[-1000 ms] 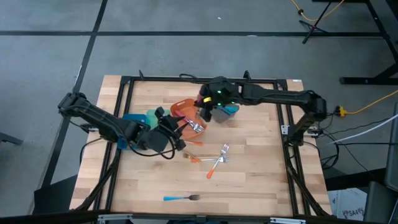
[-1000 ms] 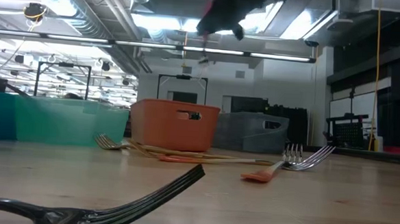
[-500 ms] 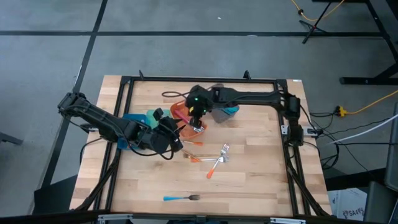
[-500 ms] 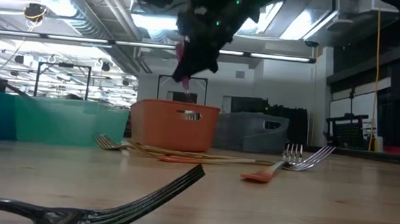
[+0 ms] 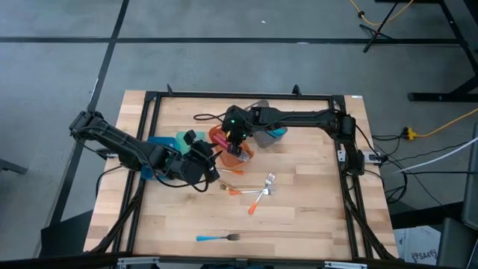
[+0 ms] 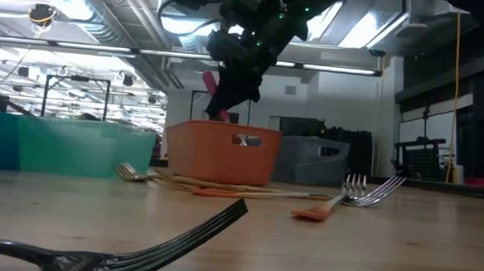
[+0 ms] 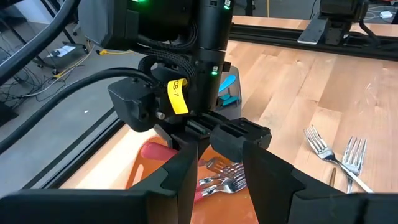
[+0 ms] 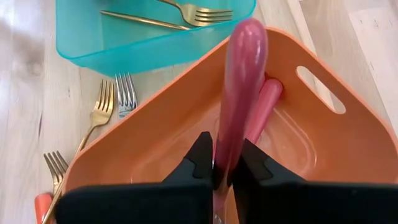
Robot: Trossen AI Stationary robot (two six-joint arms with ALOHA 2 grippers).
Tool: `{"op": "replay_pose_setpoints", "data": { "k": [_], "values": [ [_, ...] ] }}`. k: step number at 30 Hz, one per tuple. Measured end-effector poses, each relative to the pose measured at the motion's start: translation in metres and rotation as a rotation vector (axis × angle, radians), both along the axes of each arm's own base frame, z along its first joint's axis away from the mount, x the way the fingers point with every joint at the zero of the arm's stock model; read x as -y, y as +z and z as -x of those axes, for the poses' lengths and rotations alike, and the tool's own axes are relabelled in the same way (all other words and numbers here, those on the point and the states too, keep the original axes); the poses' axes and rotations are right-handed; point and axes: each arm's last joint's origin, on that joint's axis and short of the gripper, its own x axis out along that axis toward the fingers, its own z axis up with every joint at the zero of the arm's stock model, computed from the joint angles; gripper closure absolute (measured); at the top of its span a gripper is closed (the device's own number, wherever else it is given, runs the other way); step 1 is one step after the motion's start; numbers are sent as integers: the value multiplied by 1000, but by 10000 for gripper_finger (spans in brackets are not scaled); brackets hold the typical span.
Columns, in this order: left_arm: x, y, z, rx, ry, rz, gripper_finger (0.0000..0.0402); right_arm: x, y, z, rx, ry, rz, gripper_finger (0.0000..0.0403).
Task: Sort silverware by color (type)
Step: Put the pink fork into the orange bin, then put the blue fork into the black bin
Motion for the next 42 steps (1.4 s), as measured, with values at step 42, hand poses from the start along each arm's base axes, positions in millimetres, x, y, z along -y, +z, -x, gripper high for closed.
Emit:
{"op": "replay_pose_setpoints", "data": {
  "k": [42],
  "values": [
    [0,0,0,1,1,1,280,0,-2,0,-9,0,1,315]
  ]
}}
